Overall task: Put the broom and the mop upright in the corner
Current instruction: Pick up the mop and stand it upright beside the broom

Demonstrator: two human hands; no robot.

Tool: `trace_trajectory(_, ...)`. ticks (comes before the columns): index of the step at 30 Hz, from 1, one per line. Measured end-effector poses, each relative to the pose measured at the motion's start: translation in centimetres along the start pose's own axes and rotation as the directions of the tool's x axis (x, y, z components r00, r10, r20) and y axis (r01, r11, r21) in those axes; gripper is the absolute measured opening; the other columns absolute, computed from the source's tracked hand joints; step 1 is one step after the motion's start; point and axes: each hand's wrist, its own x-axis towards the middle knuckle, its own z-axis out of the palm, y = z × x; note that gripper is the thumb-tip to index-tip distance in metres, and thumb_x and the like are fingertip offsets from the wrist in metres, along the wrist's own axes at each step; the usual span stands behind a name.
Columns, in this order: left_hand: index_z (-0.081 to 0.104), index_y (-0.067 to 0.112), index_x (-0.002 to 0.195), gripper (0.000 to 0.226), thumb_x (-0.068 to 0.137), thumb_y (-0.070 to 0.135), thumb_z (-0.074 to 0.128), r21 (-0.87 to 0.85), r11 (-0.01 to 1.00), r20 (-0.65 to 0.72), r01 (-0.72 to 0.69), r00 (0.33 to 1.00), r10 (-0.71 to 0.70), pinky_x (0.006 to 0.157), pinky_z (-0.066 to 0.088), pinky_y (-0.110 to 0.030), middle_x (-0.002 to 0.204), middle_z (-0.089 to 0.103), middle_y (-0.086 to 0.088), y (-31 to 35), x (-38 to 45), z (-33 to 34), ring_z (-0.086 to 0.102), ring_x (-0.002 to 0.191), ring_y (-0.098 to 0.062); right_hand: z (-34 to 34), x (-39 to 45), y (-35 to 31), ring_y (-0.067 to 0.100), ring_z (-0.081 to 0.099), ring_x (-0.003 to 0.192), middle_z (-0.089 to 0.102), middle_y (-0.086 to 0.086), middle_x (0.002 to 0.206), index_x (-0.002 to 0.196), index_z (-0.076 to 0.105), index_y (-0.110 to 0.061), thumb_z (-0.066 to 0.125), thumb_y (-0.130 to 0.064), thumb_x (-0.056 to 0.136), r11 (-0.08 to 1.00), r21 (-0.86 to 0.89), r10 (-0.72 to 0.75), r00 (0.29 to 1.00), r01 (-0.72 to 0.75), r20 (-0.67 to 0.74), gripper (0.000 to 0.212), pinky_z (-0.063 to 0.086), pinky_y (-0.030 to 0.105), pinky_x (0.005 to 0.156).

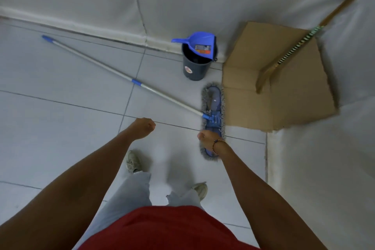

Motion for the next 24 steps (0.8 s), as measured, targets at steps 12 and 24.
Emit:
trace_trajectory(12,0.062,-0.001,0.119,0.029,0.095,0.010,0.049,-0.521,0.823,-0.043,0.228,0.956,-0.292,0.043,0.045,-0.005,0.122,0.066,-0.021,-20.1,3.1,-17.5,0.065,0.066,-0.012,4.7,8.2,-24.2,0.033,0.062,0.101,0.063,0.016,0.118,0.118,0.059,-0.012,0.035,-0.024,0.094,0.997,-0.068,-0.033,0.998,0.037,0.051,0.037,0.054,0.042,0.088)
trace_trajectory(24,0.059,-0.004,0.116,0.025,0.093,0.004,0.051,-0.562,0.812,-0.135,0.157,0.951,-0.277,0.090,0.055,-0.040,0.118,0.067,-0.025,-22.4,14.1,-28.7,0.066,0.103,-0.034,-3.6,21.0,-32.0,0.036,0.057,0.113,0.062,0.024,0.123,0.118,0.058,0.004,0.032,-0.024,0.099,0.998,-0.064,-0.002,1.000,0.003,0.016,0.042,0.047,0.042,0.098)
